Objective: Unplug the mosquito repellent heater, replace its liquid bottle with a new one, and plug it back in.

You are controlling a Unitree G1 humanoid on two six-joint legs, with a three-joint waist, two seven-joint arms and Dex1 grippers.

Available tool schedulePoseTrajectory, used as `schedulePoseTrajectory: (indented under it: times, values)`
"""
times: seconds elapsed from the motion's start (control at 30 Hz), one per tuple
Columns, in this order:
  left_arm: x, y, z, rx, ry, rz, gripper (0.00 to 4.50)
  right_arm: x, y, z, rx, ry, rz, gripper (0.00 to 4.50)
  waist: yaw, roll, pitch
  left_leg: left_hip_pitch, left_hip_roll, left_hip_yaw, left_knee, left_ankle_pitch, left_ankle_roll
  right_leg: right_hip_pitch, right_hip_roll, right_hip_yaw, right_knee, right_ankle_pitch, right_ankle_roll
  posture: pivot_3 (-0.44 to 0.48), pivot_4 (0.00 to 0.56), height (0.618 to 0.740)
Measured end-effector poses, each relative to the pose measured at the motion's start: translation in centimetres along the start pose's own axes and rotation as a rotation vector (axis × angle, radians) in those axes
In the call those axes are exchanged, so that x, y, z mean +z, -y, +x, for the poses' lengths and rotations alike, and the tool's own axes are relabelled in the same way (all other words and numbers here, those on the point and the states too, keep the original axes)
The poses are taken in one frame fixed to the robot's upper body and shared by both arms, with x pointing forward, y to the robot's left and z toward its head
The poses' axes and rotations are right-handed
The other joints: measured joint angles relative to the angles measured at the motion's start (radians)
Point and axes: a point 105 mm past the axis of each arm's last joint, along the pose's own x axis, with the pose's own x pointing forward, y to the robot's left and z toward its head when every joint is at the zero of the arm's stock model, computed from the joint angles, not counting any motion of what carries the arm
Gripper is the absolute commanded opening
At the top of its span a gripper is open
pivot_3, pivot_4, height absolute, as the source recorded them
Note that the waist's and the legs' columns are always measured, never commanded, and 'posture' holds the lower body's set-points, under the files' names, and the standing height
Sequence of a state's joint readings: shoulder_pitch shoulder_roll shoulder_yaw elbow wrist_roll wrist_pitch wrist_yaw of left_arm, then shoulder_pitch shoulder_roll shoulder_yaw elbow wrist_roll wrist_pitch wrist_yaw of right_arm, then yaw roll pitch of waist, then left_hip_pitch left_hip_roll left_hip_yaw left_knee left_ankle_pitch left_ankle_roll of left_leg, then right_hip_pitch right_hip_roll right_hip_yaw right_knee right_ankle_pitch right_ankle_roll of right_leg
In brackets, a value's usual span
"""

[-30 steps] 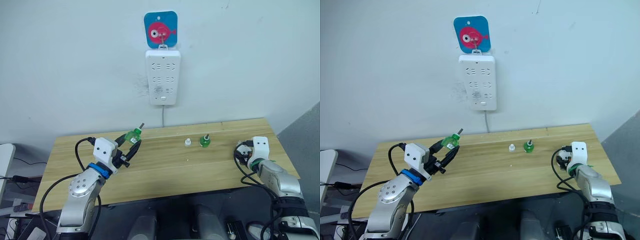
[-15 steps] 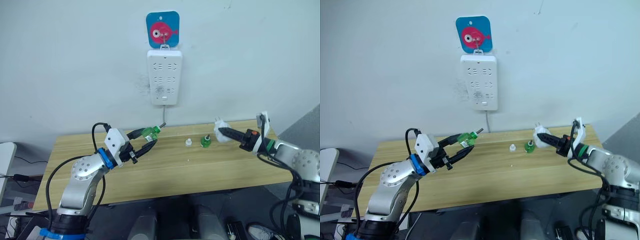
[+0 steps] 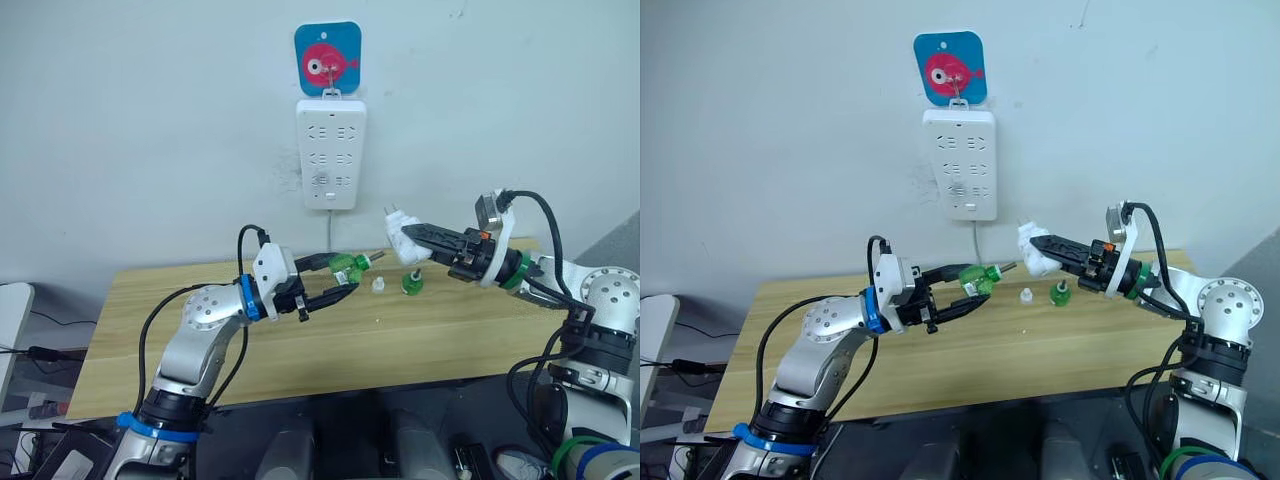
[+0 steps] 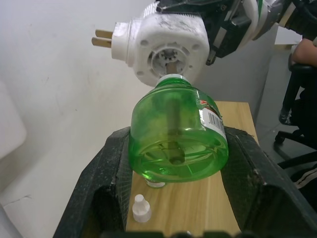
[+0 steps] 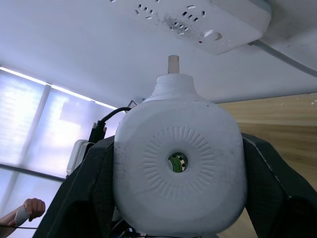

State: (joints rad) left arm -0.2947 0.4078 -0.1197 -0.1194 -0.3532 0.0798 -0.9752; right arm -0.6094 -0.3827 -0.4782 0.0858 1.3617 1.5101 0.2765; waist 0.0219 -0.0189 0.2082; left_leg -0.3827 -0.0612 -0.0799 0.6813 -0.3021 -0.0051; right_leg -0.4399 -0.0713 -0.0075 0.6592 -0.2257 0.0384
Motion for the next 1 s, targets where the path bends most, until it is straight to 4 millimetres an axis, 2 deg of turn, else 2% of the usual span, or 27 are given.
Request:
schedulePoseTrajectory:
  times: [0.37,1.0]
  values:
    - [0.0,-0.3,0.9,-0.005,0.025,-0.009,2.20,-0.3,-0.5,1.1,-0.011,-0.010,-0.023,2.97,-0.002,0.000,0.000,0.000,0.000,0.000,0.000,0.000,0.000,0.000,0.000,0.000,0.000,0.000,0.000,0.047,0.171,0.740]
    - [0.7,-0.2,2.0,-0.018,0.065,0.000,2.20,-0.9,-1.0,1.6,-0.012,0.011,-0.007,2.97,-0.003,0.000,0.000,0.000,0.000,0.000,0.000,0.000,0.000,0.000,0.000,0.000,0.000,0.000,0.000,0.038,0.168,0.740]
